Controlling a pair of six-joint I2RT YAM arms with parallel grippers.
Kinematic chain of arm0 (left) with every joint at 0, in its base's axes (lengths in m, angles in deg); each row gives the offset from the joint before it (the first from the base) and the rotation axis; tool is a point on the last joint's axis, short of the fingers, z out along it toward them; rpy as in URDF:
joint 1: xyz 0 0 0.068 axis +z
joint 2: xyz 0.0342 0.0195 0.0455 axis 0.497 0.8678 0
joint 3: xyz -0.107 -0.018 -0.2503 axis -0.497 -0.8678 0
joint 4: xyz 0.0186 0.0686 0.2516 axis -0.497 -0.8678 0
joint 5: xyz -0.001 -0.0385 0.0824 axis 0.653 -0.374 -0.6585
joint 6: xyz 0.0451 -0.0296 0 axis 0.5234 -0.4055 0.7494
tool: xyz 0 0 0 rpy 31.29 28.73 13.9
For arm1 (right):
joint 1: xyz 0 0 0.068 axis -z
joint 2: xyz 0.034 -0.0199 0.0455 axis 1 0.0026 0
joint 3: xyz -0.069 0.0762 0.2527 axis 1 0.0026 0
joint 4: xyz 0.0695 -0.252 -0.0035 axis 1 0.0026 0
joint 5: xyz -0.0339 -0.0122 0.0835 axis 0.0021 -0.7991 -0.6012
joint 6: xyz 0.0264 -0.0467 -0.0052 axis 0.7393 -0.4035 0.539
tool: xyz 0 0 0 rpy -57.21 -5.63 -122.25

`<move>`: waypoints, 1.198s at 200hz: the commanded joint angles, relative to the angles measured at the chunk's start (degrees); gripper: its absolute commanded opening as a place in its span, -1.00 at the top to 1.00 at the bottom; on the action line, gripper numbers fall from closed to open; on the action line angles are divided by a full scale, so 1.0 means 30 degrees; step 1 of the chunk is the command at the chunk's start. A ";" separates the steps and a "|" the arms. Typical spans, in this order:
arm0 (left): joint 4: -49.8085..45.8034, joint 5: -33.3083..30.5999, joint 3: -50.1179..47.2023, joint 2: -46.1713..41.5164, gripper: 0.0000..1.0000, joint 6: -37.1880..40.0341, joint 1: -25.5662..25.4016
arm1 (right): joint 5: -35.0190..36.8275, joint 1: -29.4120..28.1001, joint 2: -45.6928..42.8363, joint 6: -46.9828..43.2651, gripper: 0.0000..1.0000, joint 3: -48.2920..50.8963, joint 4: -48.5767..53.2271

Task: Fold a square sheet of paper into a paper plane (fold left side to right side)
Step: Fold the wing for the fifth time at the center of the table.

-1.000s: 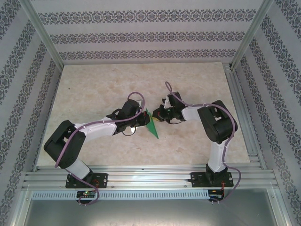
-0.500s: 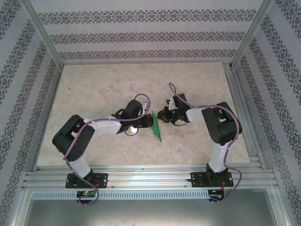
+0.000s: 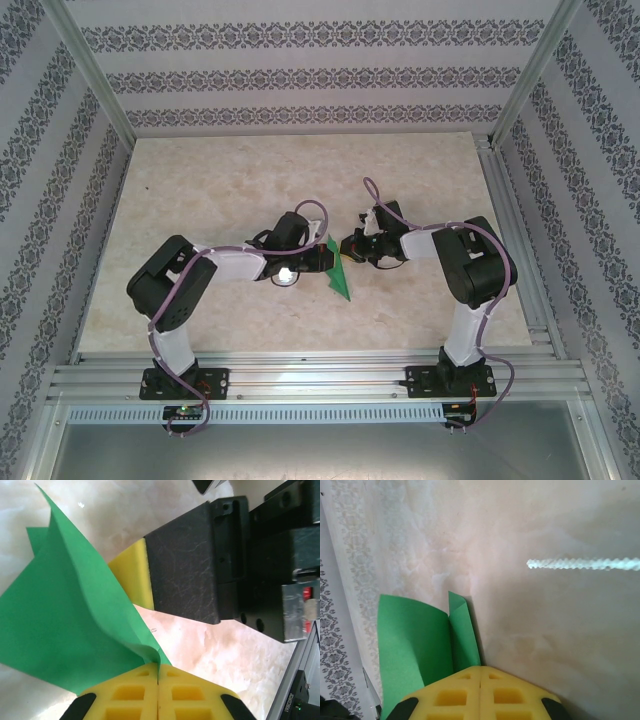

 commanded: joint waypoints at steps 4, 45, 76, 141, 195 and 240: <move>0.1067 0.0578 0.0899 0.0653 0.82 -0.0060 -0.0470 | 0.0529 0.0257 -0.0482 -0.0619 1.00 0.0400 -0.0105; 0.1477 0.0476 0.1129 0.0947 0.82 -0.0477 -0.0958 | 0.0576 0.0476 -0.0479 -0.0824 0.95 0.0564 0.0118; 0.0820 0.0053 0.1260 0.0861 0.83 -0.0100 -0.0988 | 0.0673 0.0867 -0.0959 -0.0938 0.84 0.0891 0.0129; 0.1418 0.0183 0.1092 0.1521 0.83 -0.0192 -0.1353 | 0.0520 0.1491 -0.2256 -0.1505 0.55 0.1081 0.1589; 0.1977 0.0099 0.0715 0.1414 0.90 -0.0213 -0.1402 | 0.0651 0.1970 -0.4546 -0.2647 0.42 0.1916 0.3921; 0.2086 0.0009 0.0771 0.1492 0.98 0.0074 -0.1269 | 0.1106 0.1951 -0.5784 -0.3137 0.38 0.3127 0.4767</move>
